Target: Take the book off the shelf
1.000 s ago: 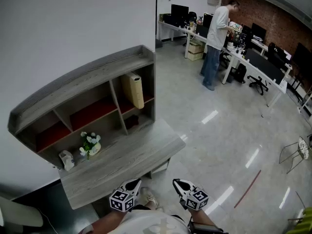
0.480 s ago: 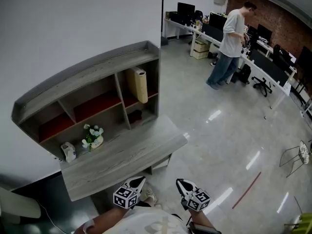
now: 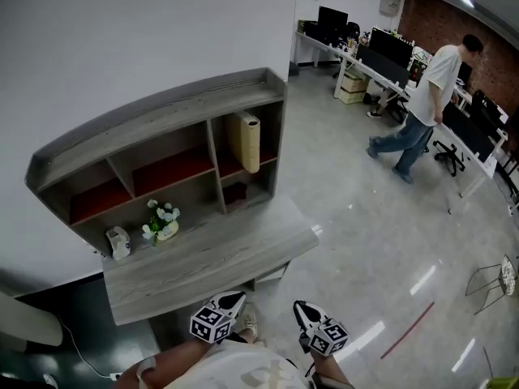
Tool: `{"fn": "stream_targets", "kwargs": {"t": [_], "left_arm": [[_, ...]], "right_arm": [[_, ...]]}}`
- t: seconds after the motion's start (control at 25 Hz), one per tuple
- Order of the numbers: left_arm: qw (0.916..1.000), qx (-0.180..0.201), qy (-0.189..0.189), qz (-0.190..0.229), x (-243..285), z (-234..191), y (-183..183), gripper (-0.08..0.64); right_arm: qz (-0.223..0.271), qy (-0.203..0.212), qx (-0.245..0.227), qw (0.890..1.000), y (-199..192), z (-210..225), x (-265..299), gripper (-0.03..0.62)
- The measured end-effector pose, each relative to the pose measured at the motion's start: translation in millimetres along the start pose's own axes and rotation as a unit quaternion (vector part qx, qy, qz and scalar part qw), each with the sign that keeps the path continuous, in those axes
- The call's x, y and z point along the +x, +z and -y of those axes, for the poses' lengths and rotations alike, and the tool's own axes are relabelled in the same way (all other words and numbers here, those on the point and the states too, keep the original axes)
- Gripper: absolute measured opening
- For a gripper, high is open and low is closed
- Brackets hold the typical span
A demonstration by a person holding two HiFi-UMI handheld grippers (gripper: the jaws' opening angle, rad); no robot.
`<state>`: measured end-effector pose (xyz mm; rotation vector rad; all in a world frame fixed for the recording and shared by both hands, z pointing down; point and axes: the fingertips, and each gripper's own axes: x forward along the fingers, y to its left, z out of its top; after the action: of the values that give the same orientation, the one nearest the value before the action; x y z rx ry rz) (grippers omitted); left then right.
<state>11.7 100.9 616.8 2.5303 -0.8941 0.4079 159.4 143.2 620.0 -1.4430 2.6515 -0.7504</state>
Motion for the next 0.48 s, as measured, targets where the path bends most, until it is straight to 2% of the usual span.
{"fn": "stream_targets", "kwargs": {"t": [0.48], "left_arm": [[0.9998, -0.010, 0.013, 0.010, 24, -30, 24, 0.002]], "right_arm": [[-0.020, 0.007, -0.002, 1.000, 15, 29, 43, 0.003]]}}
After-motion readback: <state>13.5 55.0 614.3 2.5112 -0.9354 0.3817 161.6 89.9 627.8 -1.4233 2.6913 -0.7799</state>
